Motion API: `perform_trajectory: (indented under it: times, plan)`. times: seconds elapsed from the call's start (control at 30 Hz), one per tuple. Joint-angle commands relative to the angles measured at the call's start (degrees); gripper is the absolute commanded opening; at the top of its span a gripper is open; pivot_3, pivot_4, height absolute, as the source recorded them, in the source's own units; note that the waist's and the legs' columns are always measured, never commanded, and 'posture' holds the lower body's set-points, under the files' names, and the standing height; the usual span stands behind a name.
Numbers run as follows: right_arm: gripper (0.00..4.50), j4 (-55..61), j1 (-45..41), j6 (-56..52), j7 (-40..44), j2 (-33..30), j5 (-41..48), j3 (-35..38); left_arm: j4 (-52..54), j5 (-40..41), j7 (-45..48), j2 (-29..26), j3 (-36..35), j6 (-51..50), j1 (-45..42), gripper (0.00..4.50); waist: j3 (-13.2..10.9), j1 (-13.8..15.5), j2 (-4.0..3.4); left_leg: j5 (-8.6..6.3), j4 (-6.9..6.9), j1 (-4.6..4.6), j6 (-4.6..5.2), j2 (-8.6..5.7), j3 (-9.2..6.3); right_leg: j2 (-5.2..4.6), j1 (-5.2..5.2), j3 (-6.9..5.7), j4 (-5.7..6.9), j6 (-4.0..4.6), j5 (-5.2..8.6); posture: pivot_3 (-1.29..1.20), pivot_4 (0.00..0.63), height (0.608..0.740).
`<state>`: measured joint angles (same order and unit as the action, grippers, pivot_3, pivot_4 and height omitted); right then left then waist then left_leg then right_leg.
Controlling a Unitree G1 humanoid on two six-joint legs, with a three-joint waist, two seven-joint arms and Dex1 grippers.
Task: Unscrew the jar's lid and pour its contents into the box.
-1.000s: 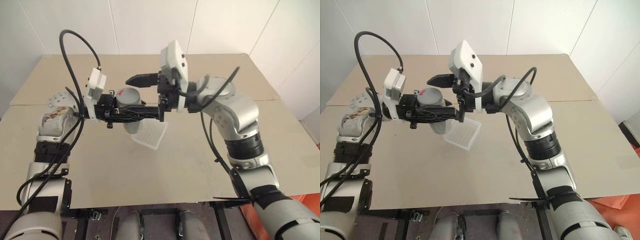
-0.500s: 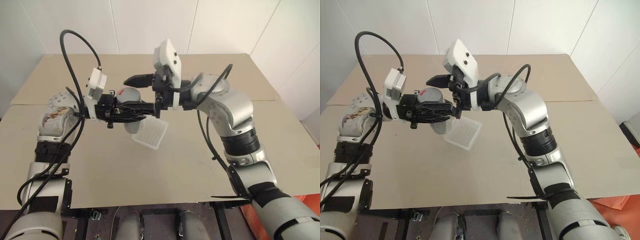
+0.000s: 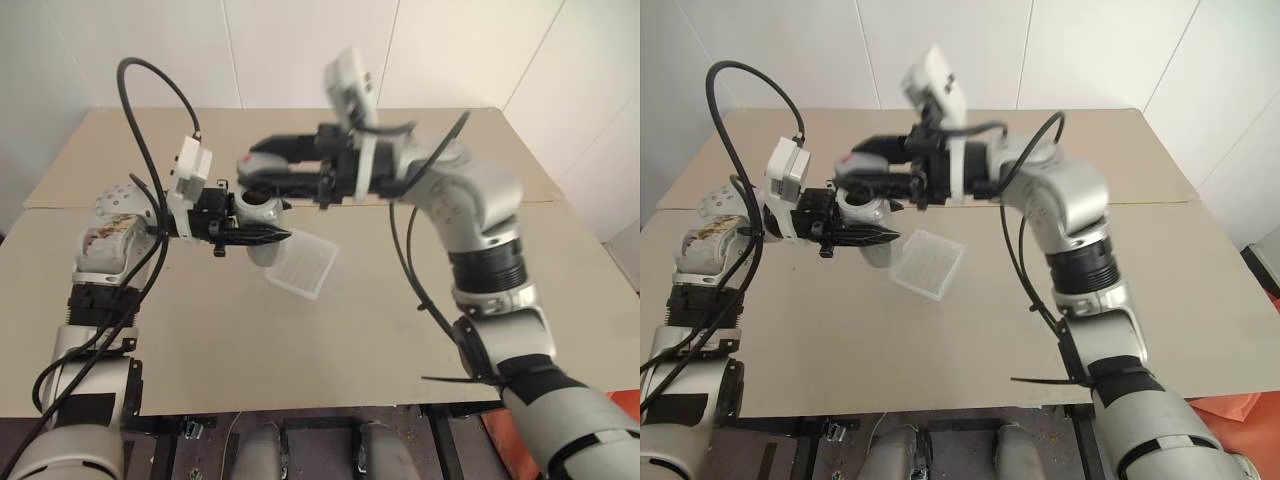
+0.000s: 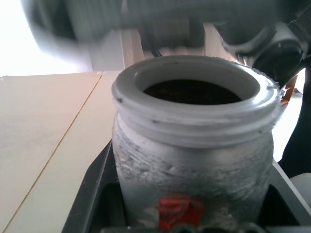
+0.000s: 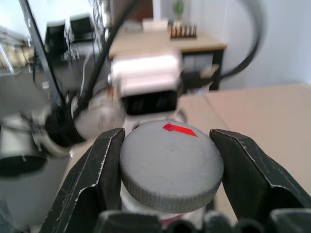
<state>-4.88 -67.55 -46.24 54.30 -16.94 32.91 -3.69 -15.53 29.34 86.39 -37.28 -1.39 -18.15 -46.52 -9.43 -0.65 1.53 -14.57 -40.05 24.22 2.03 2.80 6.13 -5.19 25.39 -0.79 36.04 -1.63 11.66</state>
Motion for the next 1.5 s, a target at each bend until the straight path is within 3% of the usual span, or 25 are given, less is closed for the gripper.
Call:
perform_trajectory:
  times: [0.03, 0.23, 0.37, 0.53, 0.57, 0.77, 0.87, 0.97, 1.03, 1.17, 1.3, 1.5]
  plan:
    - [2.75, 4.9, 3.8, 3.1, -2.1, -5.6, -3.0, 2.5, 2.3, 0.8, -1.3, -2.1, -3.1, 0.7, 0.8, 2.02, 0.0, 0.0, 0.00, -0.01, 0.00, -0.01, 0.01, 0.00, 0.00, -0.01, -0.01, 0.00, 0.00, 0.00, 0.00, 0.00, 0.150, 0.740]
    - [2.75, 12.9, 25.7, 12.5, -8.1, -15.6, -16.3, -1.5, 5.2, -0.9, -9.9, -1.8, -6.0, 2.7, 4.1, 2.02, 0.0, 0.2, 0.02, -0.04, 0.01, 0.01, 0.06, -0.07, 0.01, -0.08, -0.05, 0.01, -0.09, -0.04, 0.00, 0.00, 0.150, 0.740]
    - [2.75, 9.6, 33.8, 12.1, -11.7, -14.1, -19.0, -3.2, 8.0, -3.7, -17.6, 0.4, -5.5, 4.9, 5.4, 2.02, 0.0, -0.2, 0.02, 0.00, -0.01, -0.01, 0.00, -0.06, 0.02, -0.06, -0.03, 0.05, -0.04, -0.04, 0.00, 0.00, 0.150, 0.740]
    - [4.40, 6.6, 33.7, 9.5, -12.7, -13.2, -18.9, -1.9, 10.4, -13.8, -26.9, 2.6, -1.9, 14.0, 4.9, 2.02, 0.0, -0.2, 0.02, 0.00, 0.00, -0.20, 0.00, -0.06, 0.03, -0.03, -0.09, 0.13, -0.14, -0.03, -0.03, 0.00, 0.150, 0.740]
    - [4.46, 8.5, 32.9, 6.7, -11.8, -14.3, -17.2, -0.9, 10.5, -16.2, -28.7, 2.7, -1.2, 16.1, 4.7, 2.02, 0.0, -0.1, 0.02, 0.00, 0.00, -0.20, 0.00, -0.06, 0.03, -0.04, -0.09, 0.13, -0.12, -0.03, -0.03, 0.00, 0.150, 0.740]
    - [4.46, 20.4, 26.7, -10.4, -1.0, -24.2, -1.6, 4.8, -1.9, -40.7, -42.0, -0.9, 7.7, 45.5, 0.7, 2.02, 0.0, 0.9, 0.01, -0.03, -0.01, -0.18, 0.05, -0.07, 0.03, -0.07, -0.10, 0.09, -0.16, -0.02, -0.03, 0.00, 0.150, 0.740]
    - [4.46, 23.0, 24.4, -14.5, 1.1, -26.1, 2.4, 4.0, -10.8, -66.2, -64.8, -5.0, 16.9, 60.6, -5.7, 2.02, 0.0, 1.1, 0.02, -0.04, 0.05, -0.27, 0.05, -0.05, 0.02, -0.04, -0.18, 0.04, -0.23, 0.00, -0.05, 0.00, 0.150, 0.740]
    - [4.46, 24.0, 22.5, -15.0, 2.1, -26.5, 3.5, 2.0, -16.4, -95.2, -93.9, -7.8, 32.4, 60.0, -14.5, 2.02, 0.0, 1.5, 0.04, -0.05, 0.06, -0.31, 0.08, -0.11, 0.05, -0.10, -0.25, 0.07, -0.25, 0.00, -0.06, 0.00, 0.150, 0.740]
    - [4.46, 24.3, 21.4, -13.8, 1.8, -26.7, 2.4, 0.3, -18.8, -106.4, -105.3, -6.9, 40.2, 57.3, -18.8, 2.02, 0.0, 1.6, 0.03, -0.07, 0.04, -0.27, 0.11, -0.19, 0.06, -0.17, -0.23, 0.09, -0.20, -0.05, -0.08, 0.00, 0.150, 0.740]
    - [4.46, 25.0, 18.7, -14.9, 0.0, -25.8, 2.7, -0.4, -21.7, -114.5, -112.9, -3.3, 47.1, 53.5, -22.6, 2.02, 0.0, 1.7, 0.03, -0.12, -0.02, 0.05, 0.20, -0.15, 0.08, -0.19, 0.01, 0.03, -0.05, -0.10, -0.09, 0.00, 0.150, 0.740]
    - [4.46, 26.5, 18.3, -15.1, -1.9, -24.5, 4.4, 1.4, -25.4, -119.6, -113.2, -1.1, 52.4, 50.0, -23.9, 2.02, 0.0, 1.5, 0.03, -0.02, -0.06, 0.50, 0.05, -0.14, 0.13, -0.16, 0.56, 0.03, 0.01, -0.10, -0.09, 0.00, 0.150, 0.740]
    - [4.46, 28.5, 19.4, -15.7, -4.1, -23.9, 7.2, 3.7, -27.2, -117.3, -113.0, 0.4, 51.9, 49.0, -25.0, 2.02, 0.0, 1.4, 0.03, -0.03, -0.07, 0.60, 0.07, -0.12, 0.17, -0.17, 0.71, 0.04, 0.04, -0.11, -0.08, 0.00, 0.150, 0.740]
